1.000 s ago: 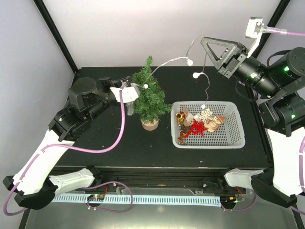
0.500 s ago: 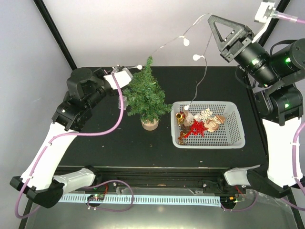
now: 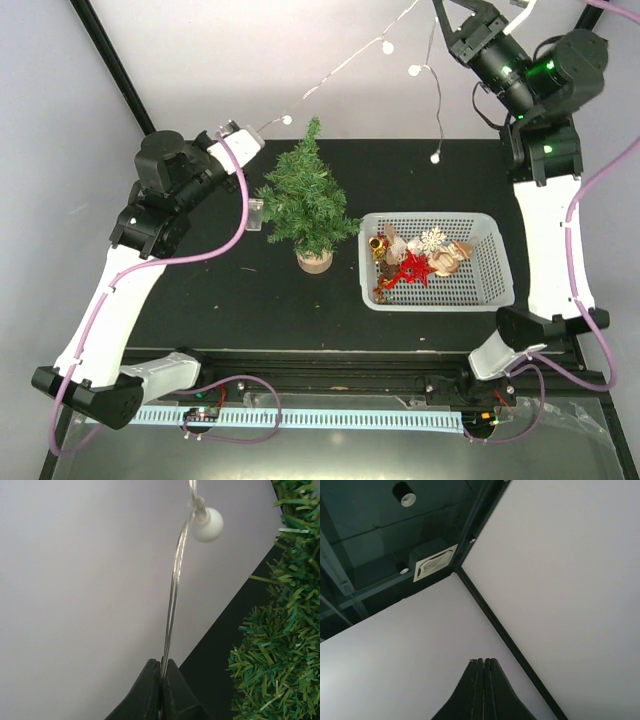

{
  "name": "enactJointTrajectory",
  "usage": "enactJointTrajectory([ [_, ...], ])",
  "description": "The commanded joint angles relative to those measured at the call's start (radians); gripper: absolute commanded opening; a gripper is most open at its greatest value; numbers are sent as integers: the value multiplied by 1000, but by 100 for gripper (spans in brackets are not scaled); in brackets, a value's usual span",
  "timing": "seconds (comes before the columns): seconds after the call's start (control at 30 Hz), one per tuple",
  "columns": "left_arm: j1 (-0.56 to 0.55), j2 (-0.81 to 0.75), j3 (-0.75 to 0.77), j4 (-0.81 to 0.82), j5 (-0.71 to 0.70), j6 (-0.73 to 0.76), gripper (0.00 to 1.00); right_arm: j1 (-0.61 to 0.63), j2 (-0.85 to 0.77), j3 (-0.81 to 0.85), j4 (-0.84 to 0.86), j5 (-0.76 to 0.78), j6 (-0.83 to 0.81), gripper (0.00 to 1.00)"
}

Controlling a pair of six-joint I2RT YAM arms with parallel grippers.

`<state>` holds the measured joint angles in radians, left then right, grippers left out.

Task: Decorate the small christmas tree

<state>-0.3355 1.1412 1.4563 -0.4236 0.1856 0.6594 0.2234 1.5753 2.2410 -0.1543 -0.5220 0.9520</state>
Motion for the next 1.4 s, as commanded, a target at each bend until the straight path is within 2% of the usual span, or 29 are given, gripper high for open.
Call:
enactJointTrajectory([
  [0.0, 29, 20, 37, 31, 56, -66, 1, -30, 53, 37, 78, -25, 57, 1],
  [0.13, 42, 20, 21, 29, 65, -82, 2, -59, 71, 5, 92, -36, 62, 1],
  [0.6, 44, 16, -102, 82, 95, -105, 1, -135, -14, -292, 195, -60, 61, 1],
  [0.87, 44, 41, -135, 108, 91, -117, 2, -162, 4, -350, 229, -77, 76, 1],
  [1.37, 44, 170, -108, 141, 110, -189, 2, -201, 6, -487, 300, -90, 96, 1],
])
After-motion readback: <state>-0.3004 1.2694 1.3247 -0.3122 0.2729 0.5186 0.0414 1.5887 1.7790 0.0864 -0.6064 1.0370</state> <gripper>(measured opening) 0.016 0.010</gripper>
